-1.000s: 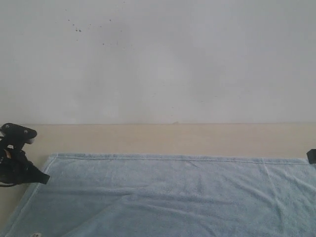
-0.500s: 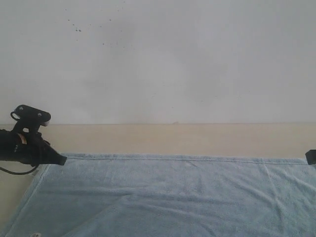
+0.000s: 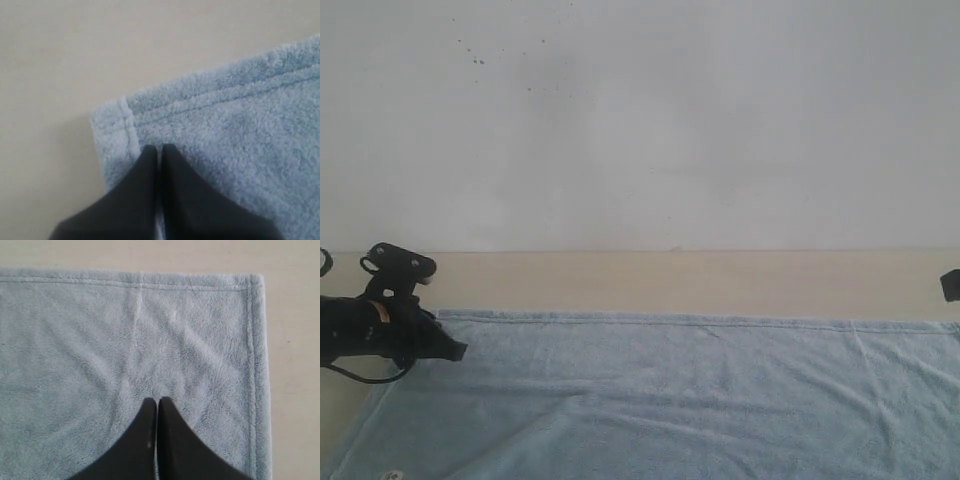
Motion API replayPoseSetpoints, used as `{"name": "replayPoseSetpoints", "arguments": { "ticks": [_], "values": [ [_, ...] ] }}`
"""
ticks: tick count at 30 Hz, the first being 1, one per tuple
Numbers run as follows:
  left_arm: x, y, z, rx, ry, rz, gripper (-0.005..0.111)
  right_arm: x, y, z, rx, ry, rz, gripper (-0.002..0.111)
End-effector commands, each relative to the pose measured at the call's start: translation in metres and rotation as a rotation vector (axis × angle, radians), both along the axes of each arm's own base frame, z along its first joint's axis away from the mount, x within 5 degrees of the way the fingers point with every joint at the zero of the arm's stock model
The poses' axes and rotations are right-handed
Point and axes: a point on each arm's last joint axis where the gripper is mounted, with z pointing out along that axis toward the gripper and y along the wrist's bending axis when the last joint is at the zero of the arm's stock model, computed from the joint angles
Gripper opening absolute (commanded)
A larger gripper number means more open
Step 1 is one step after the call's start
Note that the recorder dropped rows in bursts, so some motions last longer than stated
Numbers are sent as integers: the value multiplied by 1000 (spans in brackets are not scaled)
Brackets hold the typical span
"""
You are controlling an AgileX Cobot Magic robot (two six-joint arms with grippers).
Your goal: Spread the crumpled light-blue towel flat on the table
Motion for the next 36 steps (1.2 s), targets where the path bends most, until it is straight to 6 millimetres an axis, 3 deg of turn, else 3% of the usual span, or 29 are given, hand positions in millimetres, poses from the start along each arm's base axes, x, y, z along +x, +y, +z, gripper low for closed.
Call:
{"name": "replayPoseSetpoints", "arguments": {
  "ticks": [1,8,16,19,23,30,36],
  "values": [
    [6,-2,-12,9,17,-10,4,-10,5,20,17,-59,23,0],
    [21,7,-14,71,46,-22,4,-19,14,30,84,-61,82,0],
    [19,8,-13,16,92,45,4,-16,12,31,62,-102,76,0],
    [20,8,-3,-5,77,68,4,-14,11,29,61,-98,73,0],
    [20,8,29,-55,22,113,4,-13,11,21,60,-70,77,0],
    [-1,7,73,-139,-84,148,4,-15,4,0,40,-140,-50,0],
    [-34,4,75,-243,-147,167,4,-35,2,-39,2,-82,-74,0]
  ]
}}
